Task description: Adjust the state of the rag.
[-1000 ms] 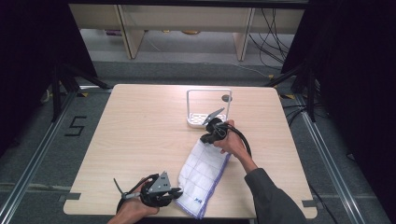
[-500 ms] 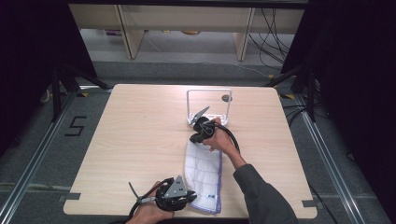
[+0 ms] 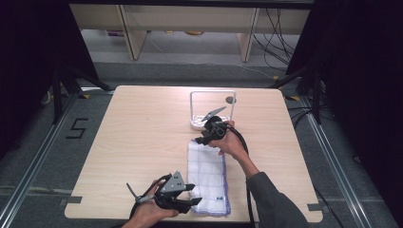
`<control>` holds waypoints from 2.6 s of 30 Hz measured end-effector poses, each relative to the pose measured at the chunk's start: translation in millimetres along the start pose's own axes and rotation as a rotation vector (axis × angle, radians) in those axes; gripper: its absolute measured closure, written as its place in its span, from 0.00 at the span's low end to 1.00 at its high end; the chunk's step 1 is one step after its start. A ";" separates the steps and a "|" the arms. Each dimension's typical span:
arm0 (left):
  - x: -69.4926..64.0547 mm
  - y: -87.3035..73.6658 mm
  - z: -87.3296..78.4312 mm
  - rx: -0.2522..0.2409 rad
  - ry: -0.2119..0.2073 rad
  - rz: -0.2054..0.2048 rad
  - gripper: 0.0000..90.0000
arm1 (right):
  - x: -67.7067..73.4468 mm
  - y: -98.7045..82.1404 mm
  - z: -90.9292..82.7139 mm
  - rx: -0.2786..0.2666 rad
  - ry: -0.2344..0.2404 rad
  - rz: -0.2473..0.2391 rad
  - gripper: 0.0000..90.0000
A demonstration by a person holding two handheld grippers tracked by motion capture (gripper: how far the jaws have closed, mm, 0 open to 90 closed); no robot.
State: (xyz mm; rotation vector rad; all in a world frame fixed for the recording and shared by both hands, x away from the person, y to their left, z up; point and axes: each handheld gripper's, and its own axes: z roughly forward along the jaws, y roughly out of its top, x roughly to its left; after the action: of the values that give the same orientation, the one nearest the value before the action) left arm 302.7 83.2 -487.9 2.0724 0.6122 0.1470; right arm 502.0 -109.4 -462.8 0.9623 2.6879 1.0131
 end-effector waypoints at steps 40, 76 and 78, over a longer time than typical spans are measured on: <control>152.8 30.5 33.6 0.067 0.253 -0.160 0.41 | -34.1 -58.2 -33.3 -0.066 -0.116 0.133 0.44; 146.3 46.4 76.5 0.076 0.175 -0.051 0.90 | -21.2 -67.3 -12.2 0.016 -0.072 0.109 0.89; 144.6 47.4 75.5 0.076 0.178 -0.035 0.92 | -19.8 -66.6 -13.4 0.017 -0.069 0.106 0.91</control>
State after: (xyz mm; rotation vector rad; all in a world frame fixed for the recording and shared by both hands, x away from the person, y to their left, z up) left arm 470.9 74.1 -509.9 2.1355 0.7730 0.2942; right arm 478.5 -167.0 -496.5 1.1323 2.6180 0.9580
